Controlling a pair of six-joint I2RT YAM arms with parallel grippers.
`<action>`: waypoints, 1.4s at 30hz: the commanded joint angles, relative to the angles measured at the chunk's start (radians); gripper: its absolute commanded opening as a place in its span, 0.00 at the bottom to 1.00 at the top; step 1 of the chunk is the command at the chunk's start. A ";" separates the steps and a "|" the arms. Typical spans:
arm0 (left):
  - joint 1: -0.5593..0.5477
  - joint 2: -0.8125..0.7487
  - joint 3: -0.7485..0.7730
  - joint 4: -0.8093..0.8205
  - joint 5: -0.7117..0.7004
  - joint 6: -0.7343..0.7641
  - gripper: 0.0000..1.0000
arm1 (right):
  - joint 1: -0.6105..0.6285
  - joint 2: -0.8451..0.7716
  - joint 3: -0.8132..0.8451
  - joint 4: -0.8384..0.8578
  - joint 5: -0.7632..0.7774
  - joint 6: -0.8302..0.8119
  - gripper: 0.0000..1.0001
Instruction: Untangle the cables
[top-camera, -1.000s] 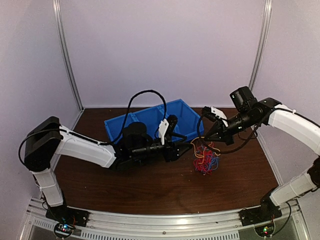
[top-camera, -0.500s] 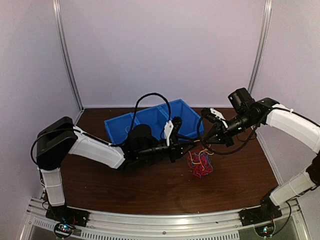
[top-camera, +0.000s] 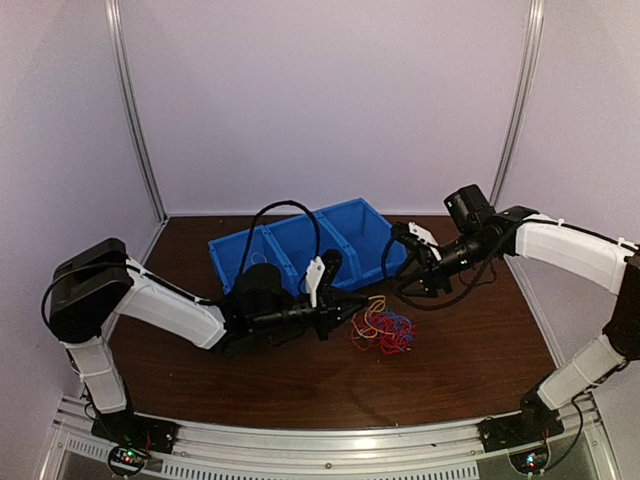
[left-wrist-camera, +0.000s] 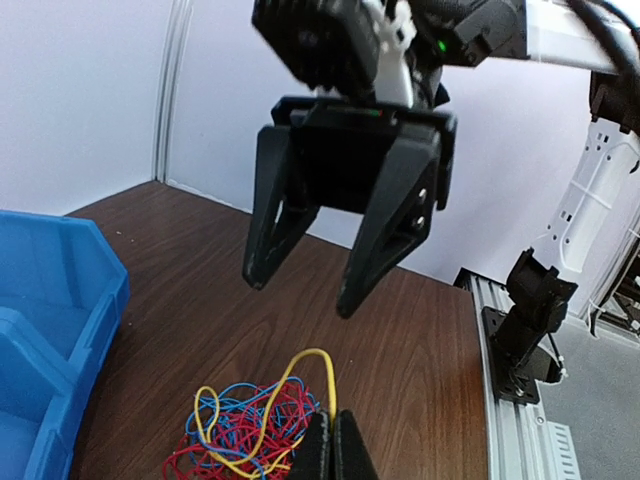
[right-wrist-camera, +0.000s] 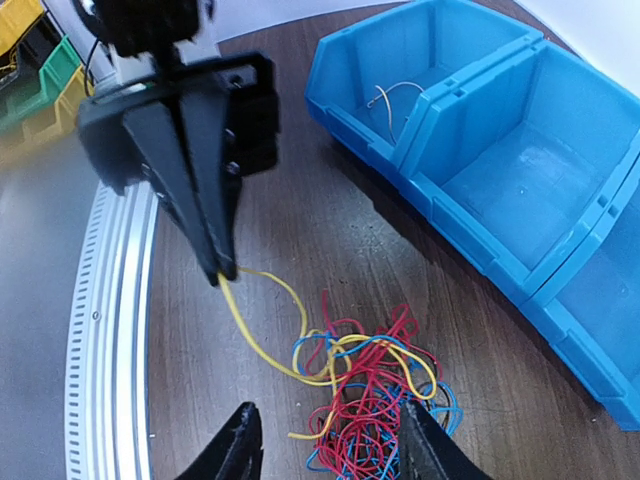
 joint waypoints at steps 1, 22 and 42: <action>0.002 -0.143 -0.077 0.002 -0.106 -0.061 0.00 | 0.012 0.114 -0.037 0.192 0.007 0.050 0.50; 0.002 -0.435 -0.415 -0.295 -0.397 -0.169 0.00 | 0.220 0.390 -0.083 0.251 0.185 0.004 0.64; 0.001 -0.732 -0.487 -0.553 -0.606 -0.124 0.00 | 0.023 0.392 -0.036 0.125 0.488 0.080 0.00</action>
